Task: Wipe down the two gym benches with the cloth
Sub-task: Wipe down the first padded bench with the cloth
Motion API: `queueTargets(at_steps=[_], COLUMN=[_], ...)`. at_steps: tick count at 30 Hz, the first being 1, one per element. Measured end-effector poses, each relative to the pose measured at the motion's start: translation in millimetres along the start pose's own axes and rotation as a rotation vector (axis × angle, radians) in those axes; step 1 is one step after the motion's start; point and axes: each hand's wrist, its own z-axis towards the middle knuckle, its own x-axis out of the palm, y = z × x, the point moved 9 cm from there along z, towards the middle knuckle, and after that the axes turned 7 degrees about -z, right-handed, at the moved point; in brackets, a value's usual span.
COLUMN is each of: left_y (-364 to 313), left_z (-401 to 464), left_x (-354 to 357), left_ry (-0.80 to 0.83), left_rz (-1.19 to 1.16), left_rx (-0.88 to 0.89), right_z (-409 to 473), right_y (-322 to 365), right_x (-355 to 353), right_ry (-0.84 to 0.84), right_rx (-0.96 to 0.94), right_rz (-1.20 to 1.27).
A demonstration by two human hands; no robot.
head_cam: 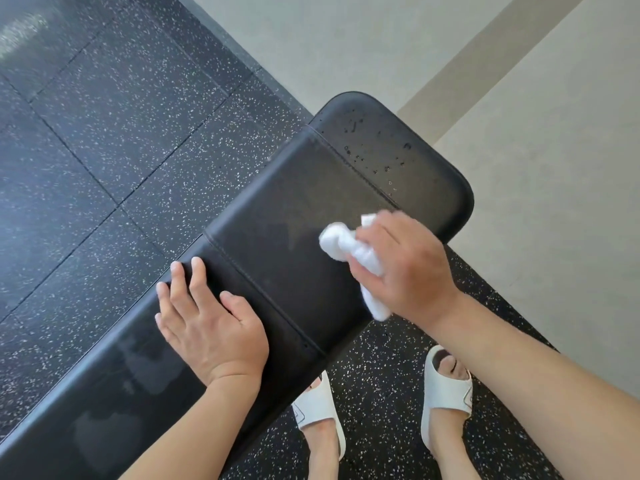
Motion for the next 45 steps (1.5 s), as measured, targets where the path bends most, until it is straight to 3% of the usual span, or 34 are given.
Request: queueTargets(at_steps=[3,8,11,15,20,23,27,30,35,40,45], left_y=[0,-2,-2,1,-1,-6,-59,-102,-121,-114,-116], left_z=[0,0,0,1,0,-6,-31,-19,-12,-12,-13], left_x=[0,0,1,4,4,-2,-4,15,40,42,45], left_ry=[0.01,0.02,0.033,0.071,0.142,0.268,0.522,0.529,0.4,0.379,0.37], left_rz=[0.001,0.0,0.001,0.026,0.017,-0.017,-0.094,-0.063,-0.066,-0.065,-0.046], left_rx=[-0.005,-0.007,0.0,0.018,0.037,0.201,0.743,0.932,0.988,0.978,0.965], right_z=[54,102,82,15,-40,-57,-74,-78,-115,-162,-150], right_y=[8,39,53,79,52,4,-52,-46,2,84,48], right_x=[20,50,49,34,11,-11,-28,-11,19,43,41], right_ry=[-0.022,0.014,0.004,-0.018,0.004,-0.104,-0.34,-0.456,-0.583,-0.539,-0.639], right_rx=[0.139,0.192,0.196,0.043,0.055,0.258,0.622,0.767,0.938,1.037,1.083], right_rz=[-0.03,-0.057,-0.012,0.034,0.041,0.075,0.164,0.248,0.411,0.616,0.667])
